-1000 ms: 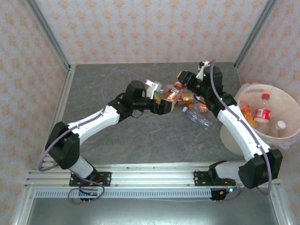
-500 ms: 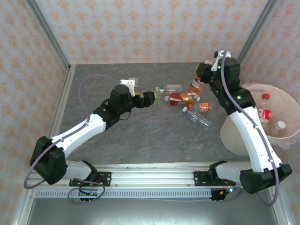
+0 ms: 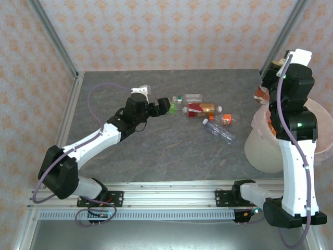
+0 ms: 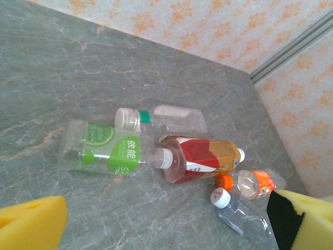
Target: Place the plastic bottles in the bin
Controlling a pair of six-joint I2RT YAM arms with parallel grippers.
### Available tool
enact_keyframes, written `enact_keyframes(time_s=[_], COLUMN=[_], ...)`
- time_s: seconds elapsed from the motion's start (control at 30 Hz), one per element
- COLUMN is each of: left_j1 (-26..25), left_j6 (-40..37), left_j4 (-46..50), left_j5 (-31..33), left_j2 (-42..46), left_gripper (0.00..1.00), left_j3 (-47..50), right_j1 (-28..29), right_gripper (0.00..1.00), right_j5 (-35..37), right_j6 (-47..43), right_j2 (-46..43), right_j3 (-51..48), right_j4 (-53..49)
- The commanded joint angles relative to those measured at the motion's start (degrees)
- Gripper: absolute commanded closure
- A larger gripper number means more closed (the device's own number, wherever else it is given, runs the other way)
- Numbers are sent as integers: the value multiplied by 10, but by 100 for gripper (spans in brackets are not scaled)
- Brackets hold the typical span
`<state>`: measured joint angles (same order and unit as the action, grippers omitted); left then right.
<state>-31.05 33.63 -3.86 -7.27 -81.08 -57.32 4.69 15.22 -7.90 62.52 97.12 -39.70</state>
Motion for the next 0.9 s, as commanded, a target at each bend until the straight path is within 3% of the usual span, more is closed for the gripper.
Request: enact_keyframes(time_s=[0.0,0.1,0.53,0.77,0.87], left_j1=[4,4,4,4,4], left_j6=[15,22,48,57,69], left_j4=[6,14,46,51,41], left_j5=[-21,-26,-71,-76,-81], left_j2=[-13,-24,-81,-94,-98], left_gripper=[0,0,0,0,0], left_j3=[-38,-52,-134,-149,-145], right_j1=[-7,-18,-175,-206,-206], right_gripper=[80,80,79,75,68], right_j5=[117,191,220,61,66], right_j6=[-50,-65,-39,-2,11], right_j2=[7,-4,-12,33,80], right_j3=[8,-17,-119,-87,-63], right_j4=[-63,-68,-98,-195,-256])
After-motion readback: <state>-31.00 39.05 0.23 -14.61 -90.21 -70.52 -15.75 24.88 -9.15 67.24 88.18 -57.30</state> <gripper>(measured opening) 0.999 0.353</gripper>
